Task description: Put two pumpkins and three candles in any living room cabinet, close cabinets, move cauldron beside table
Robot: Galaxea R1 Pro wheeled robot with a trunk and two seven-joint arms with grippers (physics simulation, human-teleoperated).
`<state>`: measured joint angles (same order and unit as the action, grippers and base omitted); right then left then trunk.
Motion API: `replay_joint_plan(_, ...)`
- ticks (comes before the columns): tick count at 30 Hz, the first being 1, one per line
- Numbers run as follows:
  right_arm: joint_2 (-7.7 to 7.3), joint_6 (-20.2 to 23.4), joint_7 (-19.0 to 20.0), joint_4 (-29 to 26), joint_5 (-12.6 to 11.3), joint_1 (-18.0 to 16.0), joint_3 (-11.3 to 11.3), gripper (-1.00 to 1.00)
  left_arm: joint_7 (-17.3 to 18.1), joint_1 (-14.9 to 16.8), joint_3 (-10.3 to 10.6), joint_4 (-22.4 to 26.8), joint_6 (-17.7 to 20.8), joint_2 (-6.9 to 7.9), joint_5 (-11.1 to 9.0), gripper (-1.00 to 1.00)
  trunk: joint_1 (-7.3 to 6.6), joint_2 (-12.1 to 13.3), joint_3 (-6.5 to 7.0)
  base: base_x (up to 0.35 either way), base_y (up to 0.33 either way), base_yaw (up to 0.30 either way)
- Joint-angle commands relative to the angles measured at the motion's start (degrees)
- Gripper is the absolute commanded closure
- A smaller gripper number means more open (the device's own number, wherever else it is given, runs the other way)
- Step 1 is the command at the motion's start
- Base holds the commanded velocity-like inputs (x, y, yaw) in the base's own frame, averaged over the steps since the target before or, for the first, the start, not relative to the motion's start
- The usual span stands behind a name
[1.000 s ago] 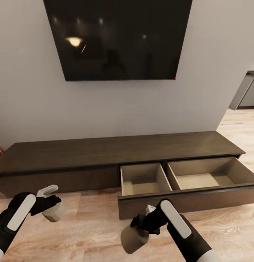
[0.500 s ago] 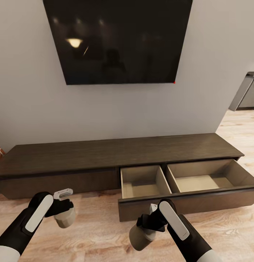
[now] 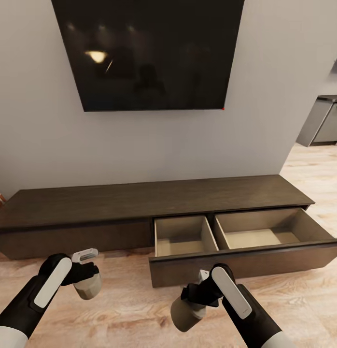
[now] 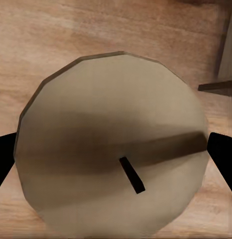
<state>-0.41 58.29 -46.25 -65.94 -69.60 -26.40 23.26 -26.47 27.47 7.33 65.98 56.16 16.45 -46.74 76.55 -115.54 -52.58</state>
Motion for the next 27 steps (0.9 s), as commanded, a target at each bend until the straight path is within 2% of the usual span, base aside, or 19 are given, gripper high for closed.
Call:
replay_joint_plan(1, -0.04, 0.0, -0.5, -0.1, -0.6, -0.1, 0.2, 1.00, -0.6, 0.0, 0.1, 0.1, 0.1, 0.03, -0.6, 1.00, -0.03, 0.0, -0.05, -0.175, -0.239, -0.035)
replay_joint_plan(10, -0.03, 0.0, -0.4, -0.1, -0.6, -0.1, 0.4, 1.00, -0.6, 0.0, 0.2, 0.1, 0.1, 0.03, -0.5, 1.00, -0.03, 0.0, -0.05, -0.065, -0.266, -0.180)
replay_joint_plan(27, -0.03, -2.5, -0.4, -0.1, -0.6, -0.1, 0.6, 1.00, -0.6, 0.0, 0.2, 0.1, 0.1, -0.01, -0.5, 1.00, -0.03, 0.0, -0.05, -0.078, -0.274, -0.007)
